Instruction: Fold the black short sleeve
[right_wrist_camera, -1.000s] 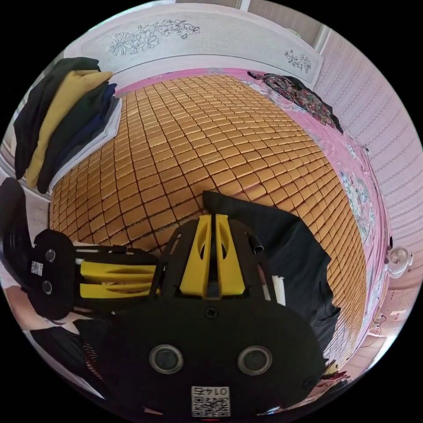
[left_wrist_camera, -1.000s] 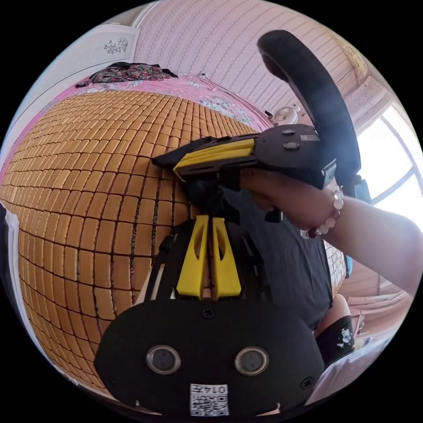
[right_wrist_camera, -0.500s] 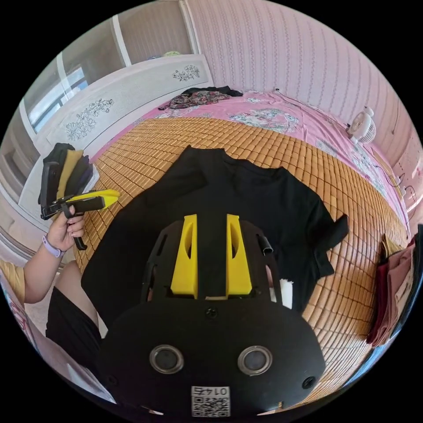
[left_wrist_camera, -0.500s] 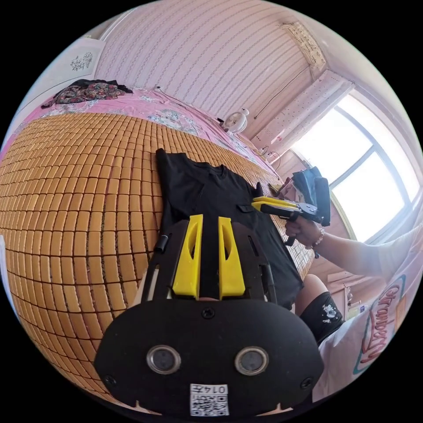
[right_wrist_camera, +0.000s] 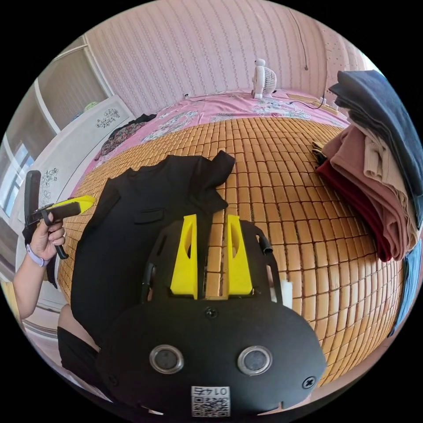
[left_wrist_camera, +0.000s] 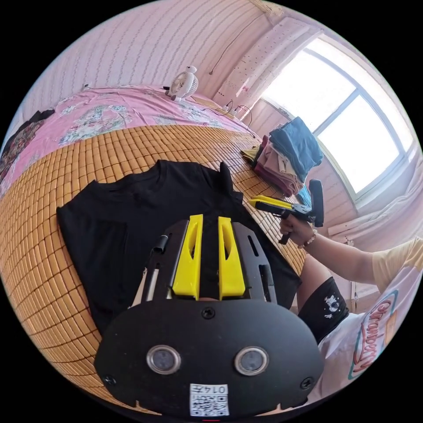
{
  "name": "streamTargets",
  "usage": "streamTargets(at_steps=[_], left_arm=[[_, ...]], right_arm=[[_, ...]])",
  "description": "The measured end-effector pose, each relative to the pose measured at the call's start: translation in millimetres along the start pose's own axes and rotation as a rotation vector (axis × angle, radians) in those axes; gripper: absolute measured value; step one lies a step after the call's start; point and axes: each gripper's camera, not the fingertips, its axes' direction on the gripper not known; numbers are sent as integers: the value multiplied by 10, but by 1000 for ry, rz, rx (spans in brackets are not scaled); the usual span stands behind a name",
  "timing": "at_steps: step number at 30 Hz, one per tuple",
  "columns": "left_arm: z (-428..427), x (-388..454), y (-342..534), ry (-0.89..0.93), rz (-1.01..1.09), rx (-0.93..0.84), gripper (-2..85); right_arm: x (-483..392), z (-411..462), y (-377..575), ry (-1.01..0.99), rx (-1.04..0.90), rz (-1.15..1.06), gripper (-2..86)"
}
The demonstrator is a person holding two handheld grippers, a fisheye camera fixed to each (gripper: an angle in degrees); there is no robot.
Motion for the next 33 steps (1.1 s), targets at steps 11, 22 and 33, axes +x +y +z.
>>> streamTargets(at_steps=[11,22,33], left_arm=[[1336,671,-1442,-112,223,-136,92],[1594,412,-1553,-73,76,-89,4],[25,-797,-41,-105,-170,52,87]], right_arm=[[632,205,5,-179,-17,223,31],[776,-106,200,-208,70,100,20],[283,-524,462,-215,-13,-381,89]])
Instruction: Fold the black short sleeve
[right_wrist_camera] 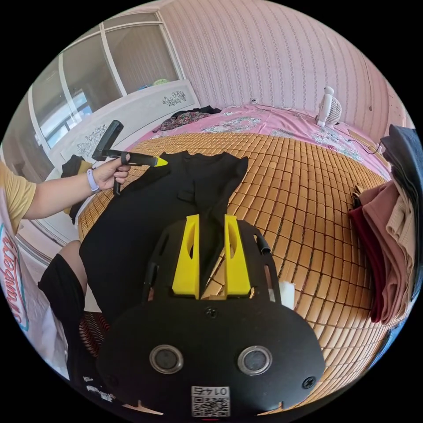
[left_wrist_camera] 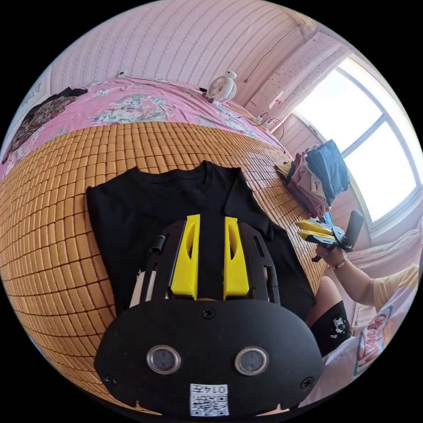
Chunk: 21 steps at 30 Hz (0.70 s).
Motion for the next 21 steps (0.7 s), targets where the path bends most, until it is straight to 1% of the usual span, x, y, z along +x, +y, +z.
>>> streamTargets(at_steps=[5,7,10,13,14,15,16,17,18,21], left_arm=[[-475,-658,155,-172,-110,55,87],[-563,-884,145,-197,-154,75,89],[-595,-1204,85,-183,-227,91,98],[-499,-1326,-23,-195,-218,86,104],[-437,-1387,-56,-204,-244,76,98],[-400,-1427,-76,-197,-262,61,92],[-324,-1505,-126,-172,-300,10,60],[-308,-1530,-169,-179,-313,-14,9],[-317,-1528,-190,-192,-308,-19,6],[-462,-1497,-269,-211,-288,12,-6]], right_arm=[[133,231,-414,14,24,80,92],[190,467,-681,51,18,103,95],[316,821,-1009,21,-27,163,104],[382,1104,-1258,48,-67,201,93],[377,1146,-1299,55,-75,198,86],[356,1218,-1369,70,-88,188,59],[332,1274,-1428,87,-110,173,23],[320,1294,-1455,96,-124,165,19],[297,1295,-1508,114,-135,150,10],[258,1095,-1616,125,-67,129,1]])
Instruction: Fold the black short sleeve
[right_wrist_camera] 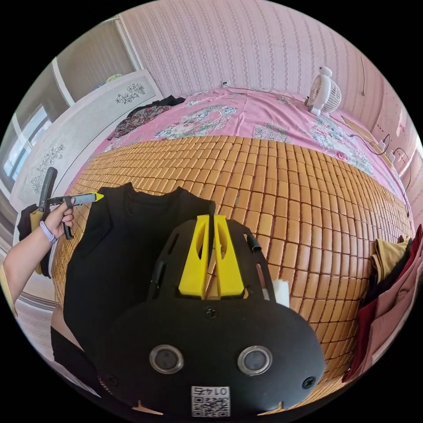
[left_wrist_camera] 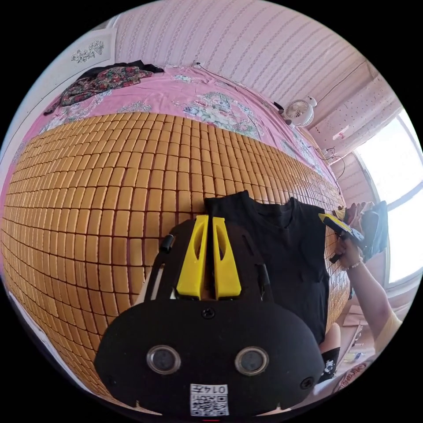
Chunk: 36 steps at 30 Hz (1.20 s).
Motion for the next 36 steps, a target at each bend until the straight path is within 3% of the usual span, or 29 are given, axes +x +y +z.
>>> streamTargets(at_steps=[6,12,15,18,22,25,32,36], left_arm=[[-820,176,192,143,115,190,-9],[-1673,313,1178,283,286,237,-6],[-1904,267,1923,354,309,166,8],[-1790,75,2765,430,173,-31,45],[-1670,-96,3748,301,25,-189,53],[-1764,32,3986,188,46,-213,49],[-1391,1217,3815,267,260,-62,21],[-908,1818,3829,217,330,-92,4]], right_arm=[[-59,-804,101,-106,153,-10,-3],[-400,-1742,854,-196,188,-131,2],[-638,-2040,1432,-272,128,-176,15],[-886,-1975,2092,-252,-43,-186,44],[-1060,-1724,2760,-220,-297,-141,63],[-1192,-1753,2775,-192,-297,-147,59],[-1709,-1410,2015,-197,-212,-276,19],[-2355,-807,1338,-154,-260,-384,-3]])
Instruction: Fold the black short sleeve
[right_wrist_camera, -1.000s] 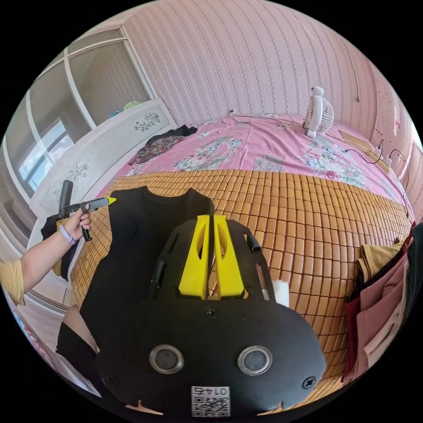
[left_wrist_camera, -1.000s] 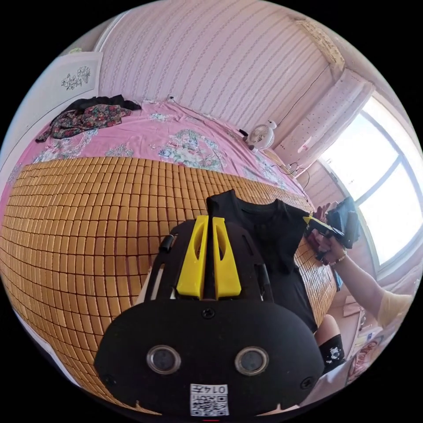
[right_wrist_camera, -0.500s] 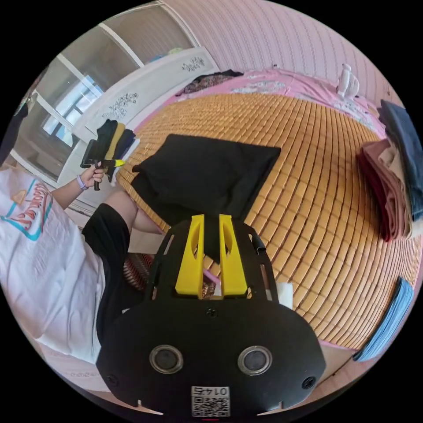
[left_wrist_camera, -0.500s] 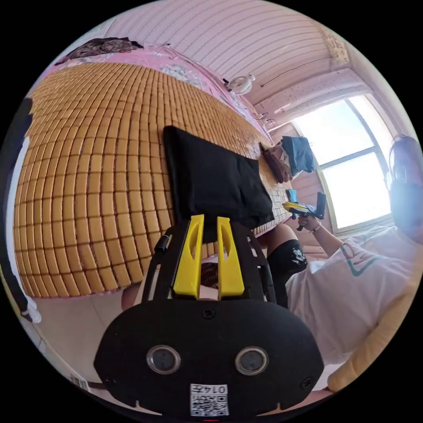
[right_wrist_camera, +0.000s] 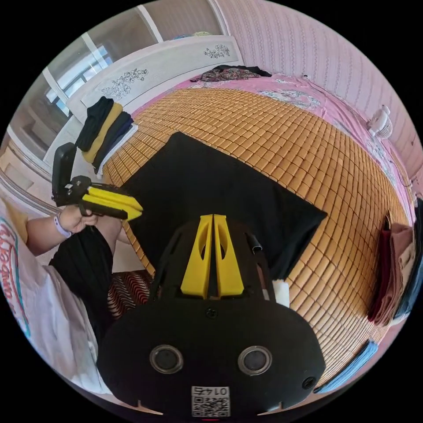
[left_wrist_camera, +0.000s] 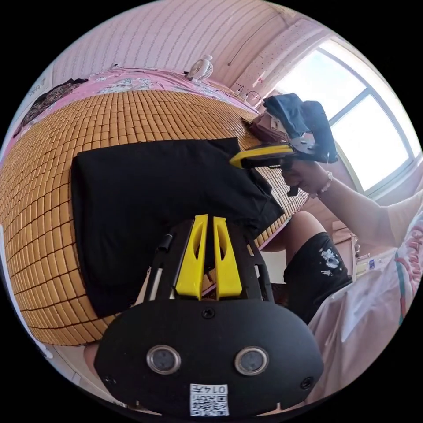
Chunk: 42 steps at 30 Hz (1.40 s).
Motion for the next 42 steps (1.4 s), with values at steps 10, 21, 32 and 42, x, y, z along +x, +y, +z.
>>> streamTargets(at_steps=[10,21,32,42], left_arm=[[572,519,252,-57,98,-46,-10],[505,1053,595,-95,220,23,-7],[627,1915,676,90,410,142,139],[1181,2647,419,51,551,6,212]], right_arm=[[-203,903,-1310,69,-471,-310,-8],[265,622,-1089,56,-222,-126,-8],[899,-354,1731,68,-16,516,86],[1251,-247,2462,-237,-6,634,20]])
